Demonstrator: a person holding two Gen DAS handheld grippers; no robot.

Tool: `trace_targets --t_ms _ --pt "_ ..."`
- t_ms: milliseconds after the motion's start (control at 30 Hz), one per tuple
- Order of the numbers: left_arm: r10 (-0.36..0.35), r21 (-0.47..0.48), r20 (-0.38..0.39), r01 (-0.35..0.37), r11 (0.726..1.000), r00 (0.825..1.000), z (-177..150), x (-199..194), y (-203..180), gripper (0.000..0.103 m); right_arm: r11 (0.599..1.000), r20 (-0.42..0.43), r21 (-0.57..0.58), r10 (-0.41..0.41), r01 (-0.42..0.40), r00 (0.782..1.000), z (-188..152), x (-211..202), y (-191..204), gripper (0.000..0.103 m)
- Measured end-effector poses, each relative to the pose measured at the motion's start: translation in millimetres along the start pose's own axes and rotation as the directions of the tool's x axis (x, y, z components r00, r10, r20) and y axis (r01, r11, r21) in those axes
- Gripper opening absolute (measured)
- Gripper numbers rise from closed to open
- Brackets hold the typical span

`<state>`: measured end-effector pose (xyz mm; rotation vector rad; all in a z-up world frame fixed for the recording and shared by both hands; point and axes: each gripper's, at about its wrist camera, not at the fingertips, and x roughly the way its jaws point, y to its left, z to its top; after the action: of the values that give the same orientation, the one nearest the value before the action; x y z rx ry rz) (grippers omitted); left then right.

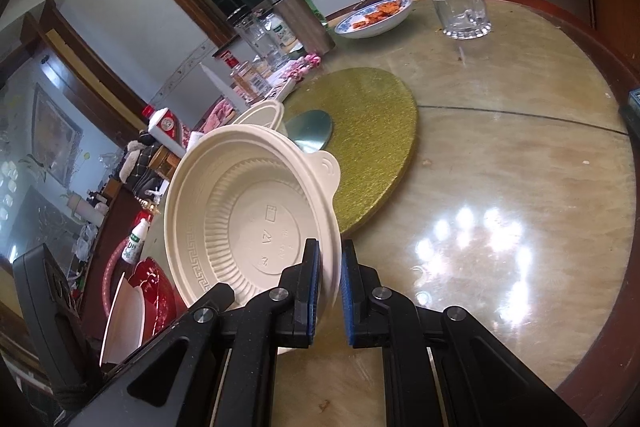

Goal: Organize plates and bowls
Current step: 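Carry the beige bowl with both grippers toward the red plate stack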

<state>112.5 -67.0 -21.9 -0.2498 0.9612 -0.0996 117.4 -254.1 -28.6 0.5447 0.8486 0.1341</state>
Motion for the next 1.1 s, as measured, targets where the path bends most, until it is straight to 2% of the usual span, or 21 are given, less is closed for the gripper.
trace_targets --t_ms 600,833,1100 --pt "0.136 -0.132 0.058 -0.128 0.983 0.989 -9.3 -27.2 61.7 0.015 0.988 -0.083 -0.126 0.084 -0.094 0.993 -25.1 26.1 60.3 0.01" --pt "0.171 -0.164 0.068 -0.158 0.974 0.983 -12.2 -35.3 76.3 0.015 0.978 -0.105 -0.164 0.116 -0.132 0.988 -29.9 32.2 80.3 0.01" --pt "0.177 -0.17 0.076 -0.162 0.972 0.981 -15.0 -42.1 81.6 0.015 0.974 -0.108 -0.175 0.129 -0.146 0.986 -32.6 32.8 88.7 0.01"
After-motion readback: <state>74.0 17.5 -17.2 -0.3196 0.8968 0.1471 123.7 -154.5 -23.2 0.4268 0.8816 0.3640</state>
